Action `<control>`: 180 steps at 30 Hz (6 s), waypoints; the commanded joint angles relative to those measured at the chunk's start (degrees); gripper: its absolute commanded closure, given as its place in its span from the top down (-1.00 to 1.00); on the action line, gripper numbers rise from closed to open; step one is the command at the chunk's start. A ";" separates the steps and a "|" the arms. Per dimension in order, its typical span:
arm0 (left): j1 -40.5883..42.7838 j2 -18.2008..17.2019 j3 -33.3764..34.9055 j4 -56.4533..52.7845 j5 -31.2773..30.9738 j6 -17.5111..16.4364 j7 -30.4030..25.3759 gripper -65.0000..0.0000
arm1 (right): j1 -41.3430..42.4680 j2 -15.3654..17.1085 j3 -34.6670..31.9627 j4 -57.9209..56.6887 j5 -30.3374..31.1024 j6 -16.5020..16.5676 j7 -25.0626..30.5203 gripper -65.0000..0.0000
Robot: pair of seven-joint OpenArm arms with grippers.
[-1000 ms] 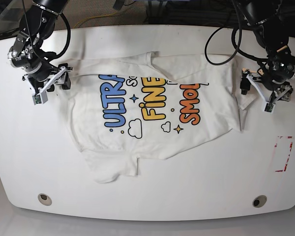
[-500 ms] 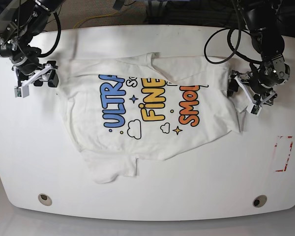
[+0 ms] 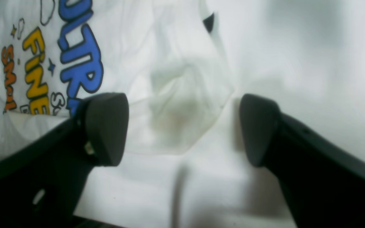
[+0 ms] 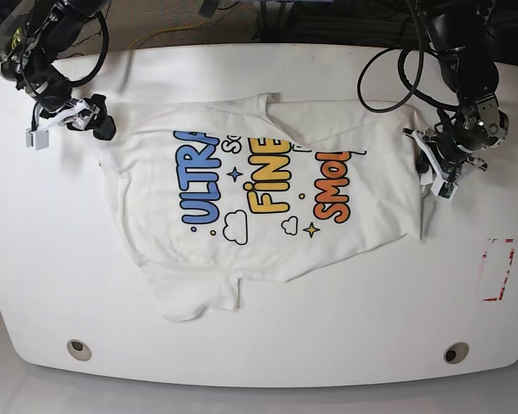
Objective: Fold the T-shirt properly
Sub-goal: 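Release and regrasp the shirt's shoulder corners with both grippers, then lift the shirt by the shoulders and drag it toward the robot's base, then pull the shirt back across the table and lower it flat, then adjust grips on the shirt's shoulder corners with both grippers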
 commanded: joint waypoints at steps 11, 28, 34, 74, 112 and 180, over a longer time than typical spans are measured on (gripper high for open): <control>4.25 -0.37 -2.94 13.18 1.23 0.36 6.07 -1.00 | -4.99 -4.05 0.01 -0.67 1.69 0.16 0.64 0.57; 10.67 -0.20 -5.84 24.79 1.05 0.36 7.92 -1.00 | -0.95 -1.50 -6.85 -10.95 1.69 -0.02 6.71 -0.96; 11.90 2.97 -12.87 28.66 0.96 0.36 7.92 -1.00 | -3.50 -1.76 -7.03 -3.22 1.69 -0.20 7.06 -1.00; -11.40 6.75 -6.98 29.98 5.09 0.36 23.04 -1.00 | 14.87 4.48 -18.63 7.86 -6.23 0.16 6.97 -1.00; -48.41 -10.48 7.44 26.11 4.66 0.36 25.24 -1.00 | 67.01 25.23 -45.44 -13.86 -0.42 0.24 5.13 -1.00; 14.45 3.58 -14.80 28.22 1.14 0.36 25.15 0.46 | -5.35 9.40 -15.46 8.91 0.98 -0.37 4.95 -1.00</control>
